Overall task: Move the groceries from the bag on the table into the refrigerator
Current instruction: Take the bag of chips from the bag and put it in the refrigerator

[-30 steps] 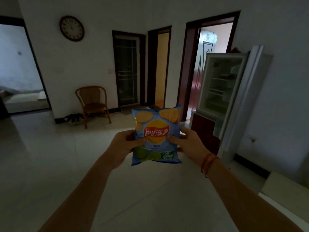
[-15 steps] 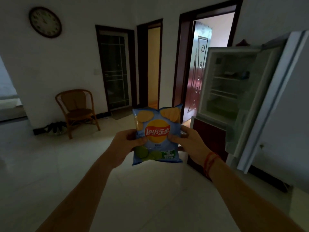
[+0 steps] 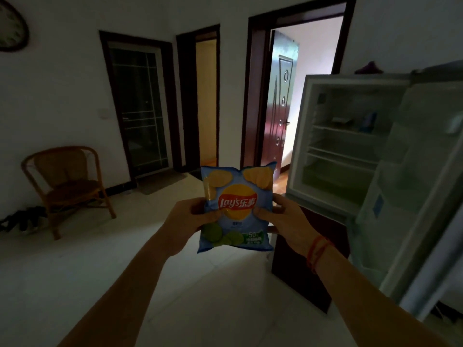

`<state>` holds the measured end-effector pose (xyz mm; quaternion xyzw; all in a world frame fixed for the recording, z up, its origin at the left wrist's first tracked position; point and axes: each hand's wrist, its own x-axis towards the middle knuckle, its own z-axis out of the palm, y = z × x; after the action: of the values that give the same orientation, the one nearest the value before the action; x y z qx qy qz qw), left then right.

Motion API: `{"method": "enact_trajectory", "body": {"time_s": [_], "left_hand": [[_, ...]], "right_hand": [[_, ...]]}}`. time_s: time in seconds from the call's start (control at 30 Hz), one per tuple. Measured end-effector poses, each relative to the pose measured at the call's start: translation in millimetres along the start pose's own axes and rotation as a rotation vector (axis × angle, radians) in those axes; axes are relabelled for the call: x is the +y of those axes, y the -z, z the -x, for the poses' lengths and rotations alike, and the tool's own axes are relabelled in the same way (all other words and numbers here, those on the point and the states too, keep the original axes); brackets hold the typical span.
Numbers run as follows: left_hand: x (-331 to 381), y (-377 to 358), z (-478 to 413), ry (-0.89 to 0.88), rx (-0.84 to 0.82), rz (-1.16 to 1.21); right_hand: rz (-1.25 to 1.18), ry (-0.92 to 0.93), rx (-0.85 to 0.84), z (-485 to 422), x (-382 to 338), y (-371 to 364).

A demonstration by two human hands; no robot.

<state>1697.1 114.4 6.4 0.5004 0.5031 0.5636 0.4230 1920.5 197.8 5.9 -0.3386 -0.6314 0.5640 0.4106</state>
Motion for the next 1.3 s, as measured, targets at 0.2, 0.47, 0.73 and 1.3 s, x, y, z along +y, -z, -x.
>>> {"method": "enact_trajectory", "body": {"time_s": [0.2, 0.47, 0.73, 1.3], "left_hand": [[-32.9, 21.8, -115.3, -0.025, -0.117, 0.026], [-52.0, 42.8, -279.0, -0.023, -0.280, 0.030], [-79.4, 11.4, -414.9, -0.007, -0.444, 0.038], [-104.4, -208.4, -647.8, 0.055, -0.820, 0.116]], "right_hand": [[0.036, -0.001, 0.091, -97.5, 29.6, 13.2], [0.033, -0.024, 0.230, -226.7, 47.9, 35.8], [0.022, -0.043, 0.411, -310.7, 71.2, 92.4], [0.074, -0.075, 0.819, -391.2, 84.8, 308.7]]}}
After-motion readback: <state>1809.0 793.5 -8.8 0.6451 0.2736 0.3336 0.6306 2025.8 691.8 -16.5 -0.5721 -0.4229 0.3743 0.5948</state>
